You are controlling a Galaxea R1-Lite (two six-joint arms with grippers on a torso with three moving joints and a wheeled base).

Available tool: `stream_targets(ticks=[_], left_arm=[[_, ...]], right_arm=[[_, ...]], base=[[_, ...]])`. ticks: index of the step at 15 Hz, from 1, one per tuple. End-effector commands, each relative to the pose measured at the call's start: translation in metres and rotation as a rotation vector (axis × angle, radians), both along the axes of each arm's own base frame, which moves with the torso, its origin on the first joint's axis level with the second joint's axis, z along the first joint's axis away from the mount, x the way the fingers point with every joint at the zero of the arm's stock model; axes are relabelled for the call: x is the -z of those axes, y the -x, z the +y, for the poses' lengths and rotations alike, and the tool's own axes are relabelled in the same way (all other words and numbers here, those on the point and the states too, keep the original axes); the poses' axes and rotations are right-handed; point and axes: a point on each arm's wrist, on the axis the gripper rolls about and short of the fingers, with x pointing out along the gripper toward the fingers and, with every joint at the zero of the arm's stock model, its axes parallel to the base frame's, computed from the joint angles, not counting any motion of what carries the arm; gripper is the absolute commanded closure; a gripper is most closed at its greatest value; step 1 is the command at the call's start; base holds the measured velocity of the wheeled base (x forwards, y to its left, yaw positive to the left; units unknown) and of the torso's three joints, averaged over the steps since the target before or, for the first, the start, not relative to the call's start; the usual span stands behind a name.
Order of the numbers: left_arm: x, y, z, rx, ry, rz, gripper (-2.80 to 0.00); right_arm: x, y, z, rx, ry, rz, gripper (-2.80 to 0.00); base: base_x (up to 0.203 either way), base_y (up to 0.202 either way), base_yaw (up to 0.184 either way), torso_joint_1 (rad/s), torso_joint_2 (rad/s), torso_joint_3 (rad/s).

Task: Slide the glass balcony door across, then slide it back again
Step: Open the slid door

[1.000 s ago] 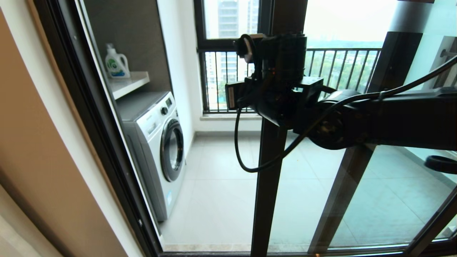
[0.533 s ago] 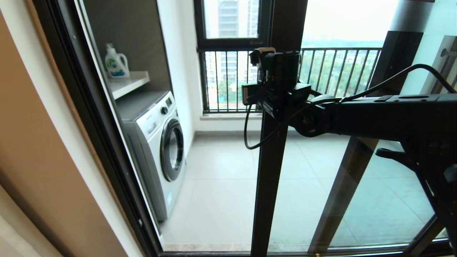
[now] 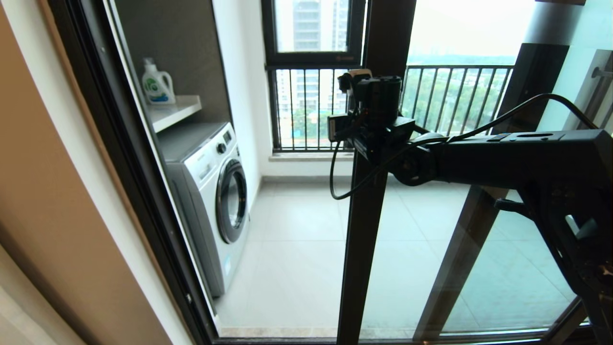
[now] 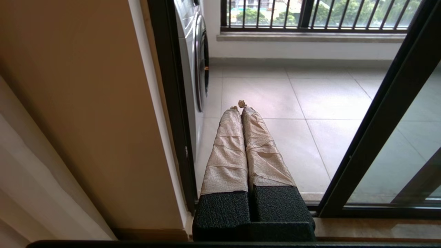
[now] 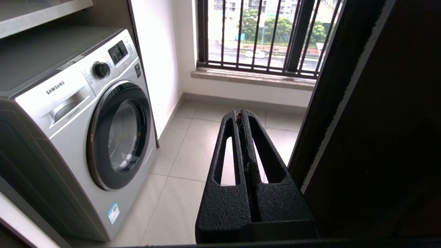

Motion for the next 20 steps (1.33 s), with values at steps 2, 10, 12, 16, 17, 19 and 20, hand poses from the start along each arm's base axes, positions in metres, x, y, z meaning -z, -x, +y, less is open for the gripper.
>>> stream_targets(ticks=[2,10,12,16,17,19,20], left_arm=[[0.0,0.0,0.0,0.0,0.0,0.002,0.0],[0.0,0.0,0.0,0.0,0.0,0.002,0.0],[0.0,0.0,0.0,0.0,0.0,0.002,0.0],[0.0,0.0,0.0,0.0,0.0,0.002,0.0],[0.0,0.0,0.0,0.0,0.0,0.002,0.0],[0.0,0.0,0.0,0.0,0.0,0.002,0.0],[0.0,0.0,0.0,0.0,0.0,0.002,0.0]], right_arm=[[-0.006,-0.005,-0.017,0.046,-0.006,-0.01,0.0],[-0.019,0.001,-0.029,0.064,-0.019,-0.032,0.0],[-0.022,0.003,-0.027,0.061,-0.028,-0.06,0.0],[-0.023,0.008,-0.037,0.076,-0.021,-0.045,0.0],[-0.023,0.01,-0.039,0.077,-0.02,-0.039,0.0],[-0.025,0.015,-0.042,0.078,-0.023,-0.048,0.0],[-0.025,0.016,-0.041,0.075,-0.025,-0.056,0.0]], base=[[0.0,0.0,0.0,0.0,0.0,0.0],[0.0,0.0,0.0,0.0,0.0,0.0],[0.0,0.0,0.0,0.0,0.0,0.0],[0.0,0.0,0.0,0.0,0.0,0.0],[0.0,0.0,0.0,0.0,0.0,0.0],[0.0,0.0,0.0,0.0,0.0,0.0],[0.0,0.0,0.0,0.0,0.0,0.0]])
